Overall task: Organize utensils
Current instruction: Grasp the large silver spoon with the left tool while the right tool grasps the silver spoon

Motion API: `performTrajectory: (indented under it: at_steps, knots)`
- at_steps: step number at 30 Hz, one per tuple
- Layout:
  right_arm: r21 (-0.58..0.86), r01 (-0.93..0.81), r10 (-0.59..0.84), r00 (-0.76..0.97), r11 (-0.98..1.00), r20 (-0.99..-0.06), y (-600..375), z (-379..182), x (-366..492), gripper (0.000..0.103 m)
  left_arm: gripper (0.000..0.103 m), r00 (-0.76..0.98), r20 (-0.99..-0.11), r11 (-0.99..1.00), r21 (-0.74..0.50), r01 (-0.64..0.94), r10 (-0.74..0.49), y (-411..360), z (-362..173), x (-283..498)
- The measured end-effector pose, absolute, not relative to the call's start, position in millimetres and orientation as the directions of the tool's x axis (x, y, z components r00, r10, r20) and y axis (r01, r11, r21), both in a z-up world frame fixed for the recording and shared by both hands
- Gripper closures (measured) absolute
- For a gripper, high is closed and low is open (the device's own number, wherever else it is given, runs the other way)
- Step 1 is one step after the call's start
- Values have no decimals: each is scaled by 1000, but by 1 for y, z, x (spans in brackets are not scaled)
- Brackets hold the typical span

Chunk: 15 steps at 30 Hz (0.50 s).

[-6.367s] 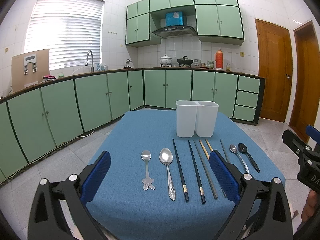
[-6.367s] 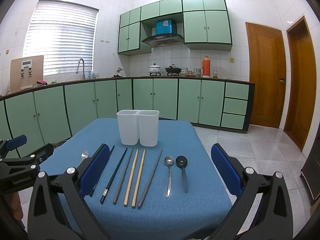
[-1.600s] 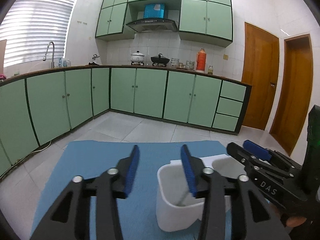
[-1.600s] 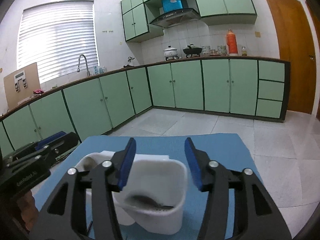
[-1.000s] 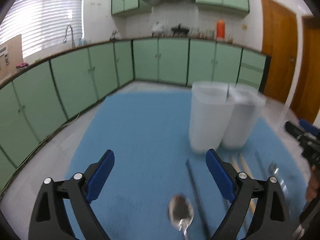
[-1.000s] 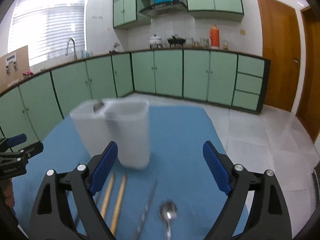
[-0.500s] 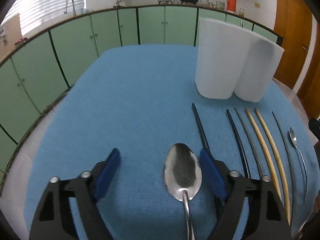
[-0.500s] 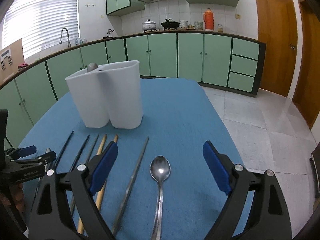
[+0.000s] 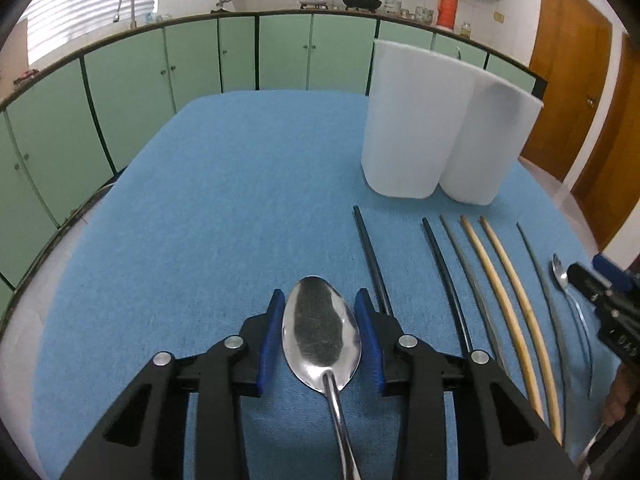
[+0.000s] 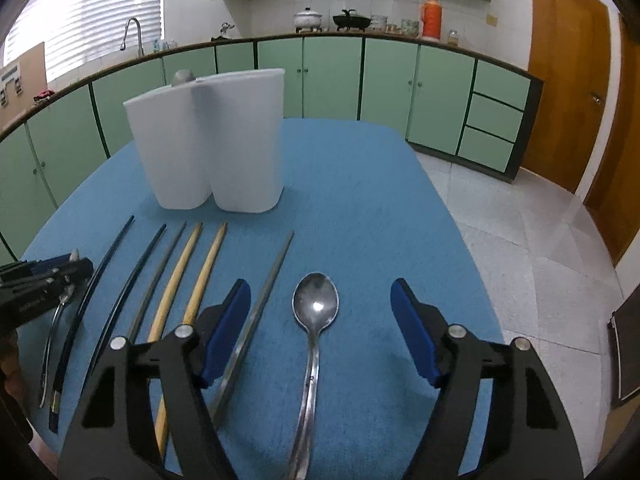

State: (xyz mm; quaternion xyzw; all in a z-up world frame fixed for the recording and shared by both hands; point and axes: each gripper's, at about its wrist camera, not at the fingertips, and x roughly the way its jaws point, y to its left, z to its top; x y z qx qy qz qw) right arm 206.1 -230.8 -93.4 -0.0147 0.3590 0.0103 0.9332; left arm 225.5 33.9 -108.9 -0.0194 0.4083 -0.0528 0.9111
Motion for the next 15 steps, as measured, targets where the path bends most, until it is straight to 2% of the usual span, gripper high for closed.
performTrajectory:
  at_steps: [10,13,15]
  knots:
    - [-3,-38,24,688,999,-725,-239,-102,222,49,67,713,-692,994,-81,75,-111,45,-92,229]
    - [8,-44,36,664,999,-747,-239,-106,227,58,67,720,-685,994,-78,79,-111,45,-90,231]
    - [21,-43,44,655,999,-754,-240,-106,230,59,67,725,-679,994,-76,83,-112,44,-89,231]
